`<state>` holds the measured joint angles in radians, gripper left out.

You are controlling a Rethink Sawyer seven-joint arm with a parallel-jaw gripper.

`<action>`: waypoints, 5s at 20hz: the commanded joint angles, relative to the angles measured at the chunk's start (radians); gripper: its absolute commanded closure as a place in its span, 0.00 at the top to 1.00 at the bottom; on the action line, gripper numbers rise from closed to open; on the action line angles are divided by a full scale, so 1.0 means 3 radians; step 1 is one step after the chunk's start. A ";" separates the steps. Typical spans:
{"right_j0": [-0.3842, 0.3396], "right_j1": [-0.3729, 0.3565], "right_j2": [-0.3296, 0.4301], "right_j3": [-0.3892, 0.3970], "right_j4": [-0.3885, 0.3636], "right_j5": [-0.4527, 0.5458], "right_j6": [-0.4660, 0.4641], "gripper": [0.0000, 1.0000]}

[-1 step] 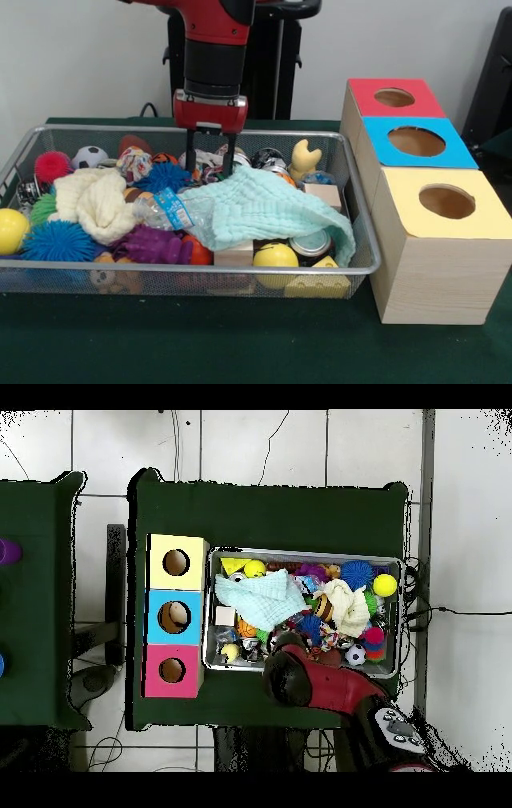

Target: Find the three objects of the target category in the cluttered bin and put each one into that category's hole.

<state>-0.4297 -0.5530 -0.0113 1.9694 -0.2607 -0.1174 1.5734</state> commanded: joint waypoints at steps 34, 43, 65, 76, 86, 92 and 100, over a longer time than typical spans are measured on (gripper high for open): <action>0.0310 -0.0426 0.0074 -0.0116 0.0626 0.0614 0.0627 0.00; 0.0479 -0.0598 0.0026 -0.0116 0.0842 0.0923 0.0723 0.00; 0.0908 -0.0957 -0.0274 0.0043 0.1318 0.1399 0.0762 0.00; 0.0872 -0.0944 -0.0248 0.0040 0.1355 0.1358 0.0708 0.00; 0.0667 -0.1003 -0.0071 0.0149 0.1209 0.1058 0.0551 1.00; 0.0563 -0.0910 0.0045 0.0205 0.1268 0.1042 0.0607 1.00; 0.0462 -0.0844 0.0147 0.0246 0.1231 0.0946 0.0613 1.00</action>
<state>-0.2588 -0.8461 -0.0764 1.9898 0.0927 0.2073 1.5738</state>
